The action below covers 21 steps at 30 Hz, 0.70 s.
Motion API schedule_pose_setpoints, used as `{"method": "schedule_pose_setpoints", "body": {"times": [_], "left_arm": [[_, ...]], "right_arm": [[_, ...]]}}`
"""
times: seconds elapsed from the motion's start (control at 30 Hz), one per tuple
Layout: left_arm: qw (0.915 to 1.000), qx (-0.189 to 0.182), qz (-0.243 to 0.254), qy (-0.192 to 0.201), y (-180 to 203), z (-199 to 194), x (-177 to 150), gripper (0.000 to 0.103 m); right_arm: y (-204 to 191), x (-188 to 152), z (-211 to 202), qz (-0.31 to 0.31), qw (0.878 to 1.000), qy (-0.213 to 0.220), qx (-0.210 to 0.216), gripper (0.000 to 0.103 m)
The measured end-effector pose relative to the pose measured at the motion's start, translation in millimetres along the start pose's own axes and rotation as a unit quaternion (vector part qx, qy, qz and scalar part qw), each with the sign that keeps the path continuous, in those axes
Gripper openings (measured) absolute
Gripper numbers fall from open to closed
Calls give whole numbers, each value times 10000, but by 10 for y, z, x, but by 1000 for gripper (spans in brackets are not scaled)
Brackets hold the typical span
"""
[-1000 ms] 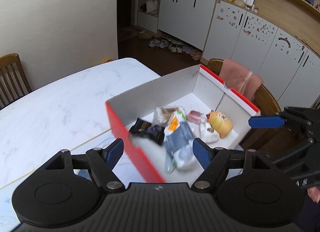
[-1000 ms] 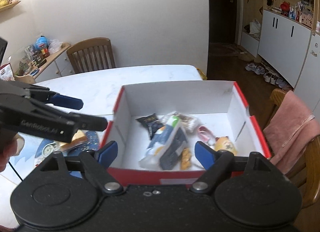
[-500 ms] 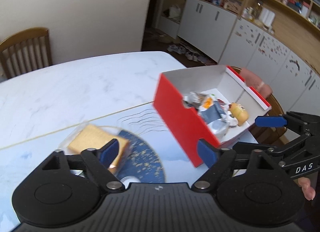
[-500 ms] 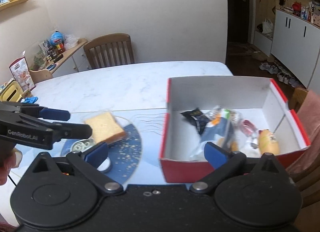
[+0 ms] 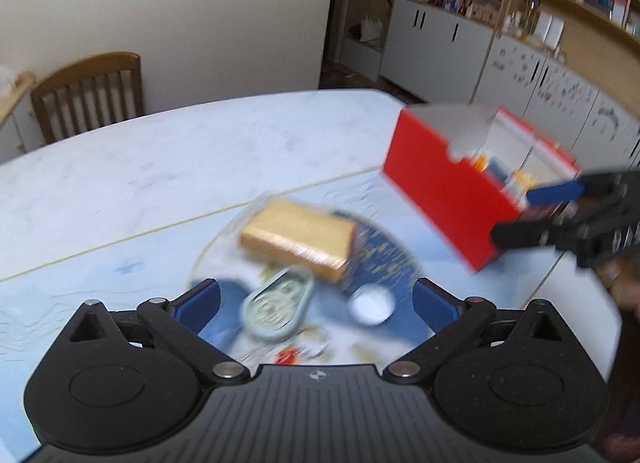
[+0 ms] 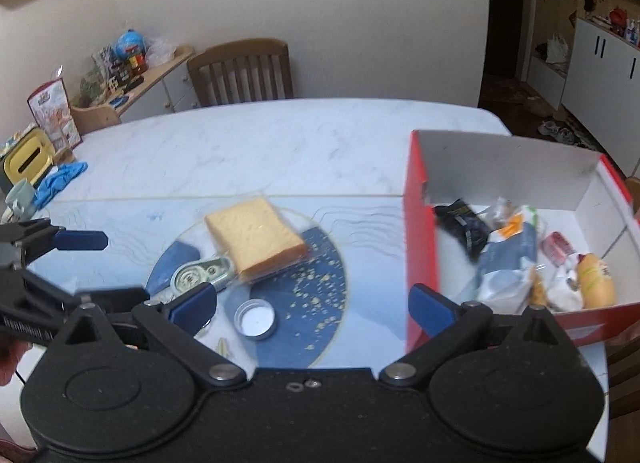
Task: Organize objects
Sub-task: 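Move both tools back toward the remaining items on the table, then grasp the red horse keychain with the left tool while the right grasps the white jar lid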
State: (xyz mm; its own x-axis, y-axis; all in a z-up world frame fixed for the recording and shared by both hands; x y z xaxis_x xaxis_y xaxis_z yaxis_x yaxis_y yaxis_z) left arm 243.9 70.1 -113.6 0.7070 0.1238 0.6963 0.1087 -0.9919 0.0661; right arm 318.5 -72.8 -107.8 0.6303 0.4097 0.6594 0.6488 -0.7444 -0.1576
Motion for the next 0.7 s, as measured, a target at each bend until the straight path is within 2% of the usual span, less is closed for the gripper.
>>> {"method": "schedule_pose_setpoints", "body": {"times": [0.13, 0.23, 0.57, 0.7], "left_arm": [[9999, 15, 162, -56, -66, 63, -251, 103], [9994, 218, 252, 20, -121, 98, -365, 103], [9991, 99, 384, -148, -168, 357, -638, 103], [9986, 182, 463, -199, -184, 465, -724, 103]], "right_arm": [[-130, -96, 167, -60, 9999, -130, -1, 102], [-191, -152, 286, -132, 9997, -227, -11, 102], [-349, -321, 664, -297, 9983, -493, -61, 101], [-406, -371, 792, -398, 9974, -590, -94, 99]]}}
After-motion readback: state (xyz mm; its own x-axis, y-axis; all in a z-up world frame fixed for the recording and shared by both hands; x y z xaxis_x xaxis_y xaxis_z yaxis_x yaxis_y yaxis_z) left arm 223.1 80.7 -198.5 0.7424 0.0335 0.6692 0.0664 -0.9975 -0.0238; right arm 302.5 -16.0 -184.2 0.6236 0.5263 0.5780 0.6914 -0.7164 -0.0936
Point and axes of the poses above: each gripper's, at about its wrist camera, not at the fingertips, and z roughly the way its jaws point, y to its right, x to its top, the point moved 9 cm from there along z, roughly the way its jaws point, and after that the axes turned 2 degrees about x, right-handed, at the moved point
